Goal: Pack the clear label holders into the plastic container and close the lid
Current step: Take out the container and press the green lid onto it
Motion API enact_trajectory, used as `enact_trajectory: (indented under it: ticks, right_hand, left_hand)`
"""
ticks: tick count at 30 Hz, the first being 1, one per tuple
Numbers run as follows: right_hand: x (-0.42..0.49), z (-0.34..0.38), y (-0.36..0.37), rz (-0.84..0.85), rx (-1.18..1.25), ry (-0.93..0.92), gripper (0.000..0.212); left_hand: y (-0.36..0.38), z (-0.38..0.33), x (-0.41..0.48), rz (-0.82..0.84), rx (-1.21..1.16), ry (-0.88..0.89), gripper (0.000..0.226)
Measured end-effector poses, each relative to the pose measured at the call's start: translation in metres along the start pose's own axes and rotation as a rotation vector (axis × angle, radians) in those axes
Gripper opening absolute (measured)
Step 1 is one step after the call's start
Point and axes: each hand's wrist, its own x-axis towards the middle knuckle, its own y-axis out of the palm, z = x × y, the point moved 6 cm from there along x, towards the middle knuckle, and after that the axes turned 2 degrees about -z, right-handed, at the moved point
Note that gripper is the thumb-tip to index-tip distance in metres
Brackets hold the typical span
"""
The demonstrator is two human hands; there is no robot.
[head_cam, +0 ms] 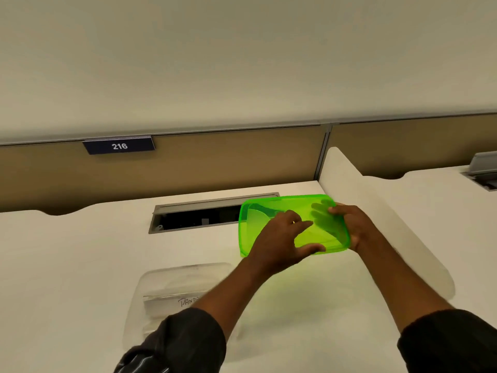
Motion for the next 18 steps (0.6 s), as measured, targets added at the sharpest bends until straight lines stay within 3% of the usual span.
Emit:
enact_trajectory:
  ticks: [2,4,6,8,12,18]
  right_hand:
    - [-0.003,-0.010,0.012,0.023,0.039,-0.031,0.039]
    - [-0.006,-0.020,0.024,0.029,0.082,-0.058,0.042]
    - [-0.008,-0.034,0.038,0.021,0.101,-0.080,0.044]
    - [-0.009,-0.047,0.054,0.024,0.083,-0.105,0.035]
    - [-0.009,-0.075,0.087,-0.053,-0.221,-0.160,0.022]
    - [-0.008,-0.120,0.126,-0.064,-0.434,-0.174,0.031]
  left_hand:
    - [-0.030,0.032,-0.003,-0.190,0.098,-0.143,0.053]
    - [-0.061,0.076,-0.009,-0.295,0.168,-0.438,0.055]
    - [-0.080,0.120,-0.024,-0.247,-0.073,-0.801,0.044]
    - [-0.088,0.150,-0.043,-0.192,-0.411,-0.986,0.021]
    - [-0.112,0.179,-0.089,-0.245,-0.432,-1.040,0.035]
    - [-0.139,0.192,-0.146,-0.191,-0.050,-0.968,0.044]
